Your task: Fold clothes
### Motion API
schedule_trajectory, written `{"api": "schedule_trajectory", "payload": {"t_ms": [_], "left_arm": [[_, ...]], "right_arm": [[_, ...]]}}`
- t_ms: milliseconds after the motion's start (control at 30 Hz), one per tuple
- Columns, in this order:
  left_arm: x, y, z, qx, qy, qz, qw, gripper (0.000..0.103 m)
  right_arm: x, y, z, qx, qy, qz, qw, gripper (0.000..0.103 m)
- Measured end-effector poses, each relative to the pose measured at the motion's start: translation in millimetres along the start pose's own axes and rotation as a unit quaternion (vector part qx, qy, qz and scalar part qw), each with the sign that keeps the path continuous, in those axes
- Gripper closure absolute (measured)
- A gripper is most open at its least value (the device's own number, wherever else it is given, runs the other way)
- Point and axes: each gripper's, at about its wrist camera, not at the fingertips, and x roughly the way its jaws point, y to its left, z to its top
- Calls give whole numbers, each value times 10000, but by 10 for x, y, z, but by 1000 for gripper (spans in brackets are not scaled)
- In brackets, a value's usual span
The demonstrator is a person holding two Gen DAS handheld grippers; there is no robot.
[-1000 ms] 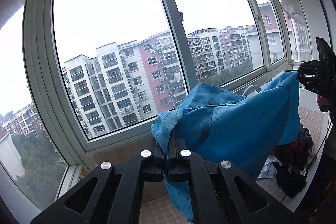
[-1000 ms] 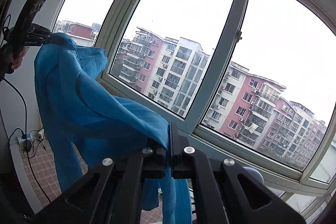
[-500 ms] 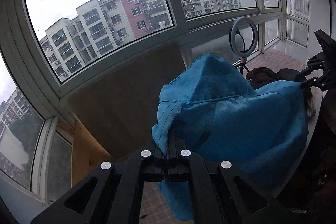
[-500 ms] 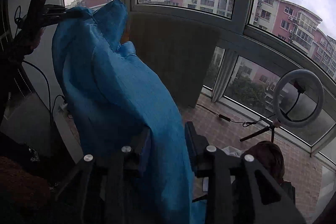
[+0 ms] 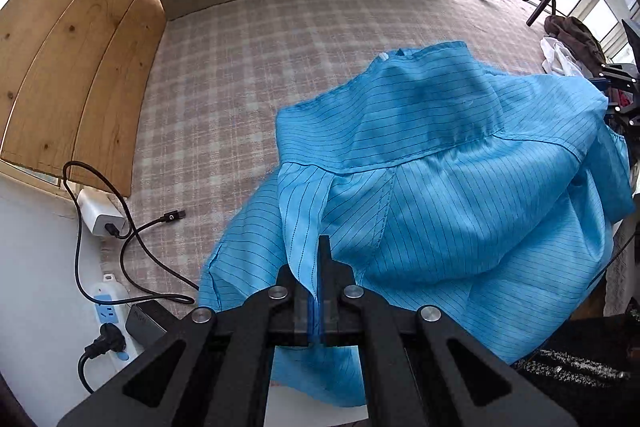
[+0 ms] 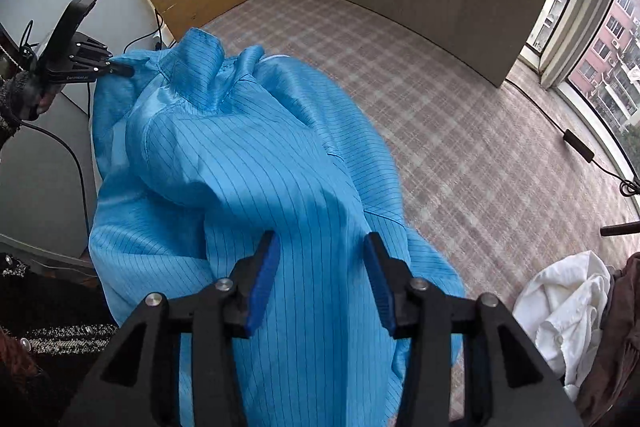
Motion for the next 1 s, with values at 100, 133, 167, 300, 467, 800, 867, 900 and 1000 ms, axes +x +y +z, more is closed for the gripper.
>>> {"api": "schedule_trajectory", "payload": {"t_ms": [100, 133, 167, 300, 467, 800, 867, 900, 1000], "left_arm": [[-16, 20, -18, -24, -41, -14, 10000, 103], [-10, 17, -13, -16, -50, -28, 10000, 103], [0, 13, -11, -4, -52, -42, 10000, 103], [163, 17, 25, 44, -15, -83, 10000, 103], [210, -46, 108, 53, -157, -6, 9999, 103], [-1972, -385, 1094, 706, -2601, 575, 9613, 103], [-2600, -557, 1169, 989, -3185, 732, 9399, 103], [-2896, -645, 1181, 1122, -3455, 805, 9282, 103], [-3697, -875, 1109, 1407, -4115, 872, 8962, 103]], "right_arm": [[220, -50, 99, -114, 378, 77, 9992, 48], [314, -87, 104, -96, 553, 69, 9984, 48], [362, -94, 76, -106, 682, 143, 9975, 48], [442, -68, -117, -16, 812, 595, 9949, 48], [542, 42, -224, 97, 673, 766, 9947, 101], [-2295, -34, 129, 459, -2283, -1551, 9601, 102], [-3029, 149, 139, 381, -2853, -2091, 9346, 102], [-3343, 244, 90, 356, -3106, -2339, 9206, 102], [-4238, 575, -154, 285, -3753, -3023, 8758, 102]]}}
